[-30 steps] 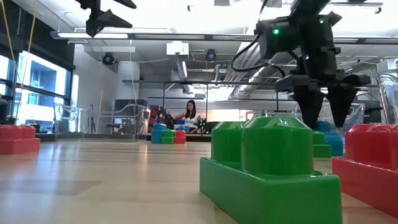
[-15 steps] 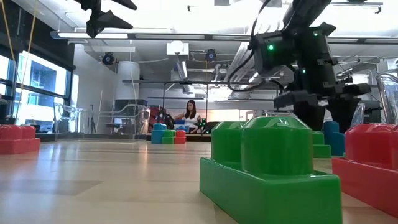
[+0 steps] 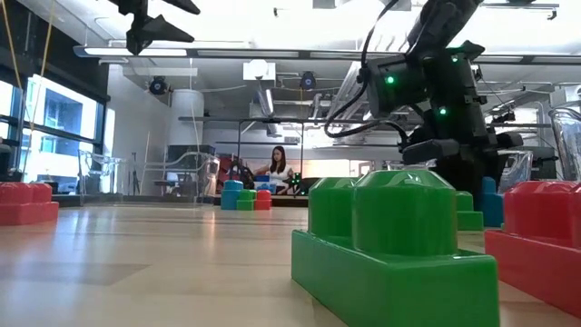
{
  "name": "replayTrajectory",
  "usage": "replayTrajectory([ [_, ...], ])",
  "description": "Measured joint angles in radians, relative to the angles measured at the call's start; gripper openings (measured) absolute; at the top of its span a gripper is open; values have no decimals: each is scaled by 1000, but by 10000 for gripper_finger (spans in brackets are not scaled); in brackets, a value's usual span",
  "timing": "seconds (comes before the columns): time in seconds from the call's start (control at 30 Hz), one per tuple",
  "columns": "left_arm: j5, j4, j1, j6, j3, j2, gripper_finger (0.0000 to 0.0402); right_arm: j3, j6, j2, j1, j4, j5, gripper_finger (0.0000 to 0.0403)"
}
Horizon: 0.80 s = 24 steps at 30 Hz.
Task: Sort blocks
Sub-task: Put the blue game piece into the top right transparent bin
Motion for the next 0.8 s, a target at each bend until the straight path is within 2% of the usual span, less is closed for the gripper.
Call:
replayTrajectory([
  [0.1, 15, 24, 0, -35, 0, -3, 223, -3, -32, -44, 2, -15, -32, 66],
  [0.2, 72, 121, 0, -48, 0, -18, 223, 7, -32, -130, 8, -45, -42, 43],
  [0.37, 104, 330, 0, 38, 0, -37, 223, 95, -3, -329, 28, -101, 2, 24],
  [0.5, 91, 484, 0, 139, 0, -47, 223, 185, 54, -489, 43, -95, 142, 23],
  [0.63, 6, 583, 8, 183, 1, -47, 223, 233, 105, -600, 20, -103, 399, 22],
  [0.7, -50, 590, 19, 184, 1, -46, 223, 230, 105, -625, -28, -135, 493, 22],
  [0.8, -78, 580, 43, 168, 1, -39, 223, 201, 74, -619, -146, -181, 538, 22],
])
